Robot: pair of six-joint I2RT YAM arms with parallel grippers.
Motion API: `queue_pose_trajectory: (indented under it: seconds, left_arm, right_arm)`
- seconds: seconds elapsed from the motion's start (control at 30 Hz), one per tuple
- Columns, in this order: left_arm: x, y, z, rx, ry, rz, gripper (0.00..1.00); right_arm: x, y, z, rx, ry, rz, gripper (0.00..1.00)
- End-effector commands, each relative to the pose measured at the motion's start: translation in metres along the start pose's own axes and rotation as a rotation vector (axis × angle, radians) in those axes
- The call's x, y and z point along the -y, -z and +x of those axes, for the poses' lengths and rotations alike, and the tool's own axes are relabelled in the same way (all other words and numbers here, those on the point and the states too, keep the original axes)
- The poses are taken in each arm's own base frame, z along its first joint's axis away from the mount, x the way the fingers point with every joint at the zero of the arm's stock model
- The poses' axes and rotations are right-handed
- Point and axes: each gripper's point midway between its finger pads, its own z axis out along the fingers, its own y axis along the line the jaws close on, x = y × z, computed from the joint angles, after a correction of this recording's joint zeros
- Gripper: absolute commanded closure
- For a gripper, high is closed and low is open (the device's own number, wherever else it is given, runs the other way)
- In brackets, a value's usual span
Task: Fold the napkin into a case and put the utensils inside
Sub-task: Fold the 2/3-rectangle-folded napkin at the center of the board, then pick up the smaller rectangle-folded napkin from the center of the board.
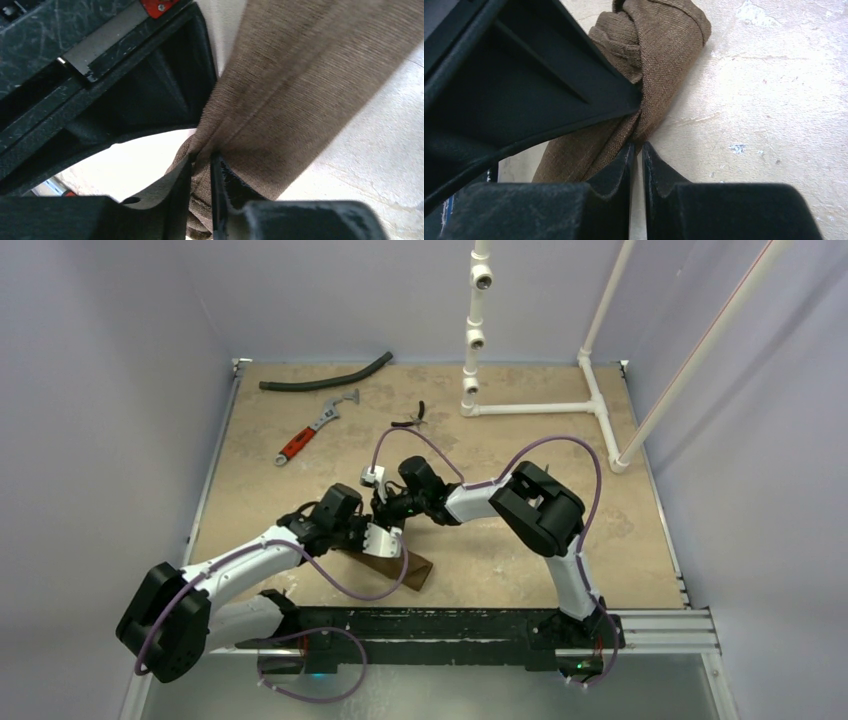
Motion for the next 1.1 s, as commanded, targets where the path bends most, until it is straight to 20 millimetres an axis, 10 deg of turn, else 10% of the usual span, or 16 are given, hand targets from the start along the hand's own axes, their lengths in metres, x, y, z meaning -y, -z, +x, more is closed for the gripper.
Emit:
queue_pose_trajectory:
  seconds: [0.0, 0.37, 0.73, 1.07]
  left_arm:
    - [-0.014, -0.003, 0.001, -0.002, -0.046, -0.081, 0.76]
    - [0.001, -0.008, 0.009, -0.006, -0.048, -0.062, 0.73]
    - [-0.006, -0.006, 0.005, 0.008, -0.019, -0.095, 0.71]
    - [-0.001, -0.008, 0.007, 0.006, -0.018, -0.093, 0.72]
  right_arm:
    - [-0.021, 0.007, -0.017, 0.018, 0.025, -0.060, 0.85]
    - [-0.014, 0.070, -0.062, 0.190, 0.045, 0.078, 0.74]
    - [-0.105, 0.059, -0.019, 0.195, -0.076, -0.328, 0.92]
    - [-0.129, 0.067, -0.006, 0.204, -0.170, -0.502, 1.00]
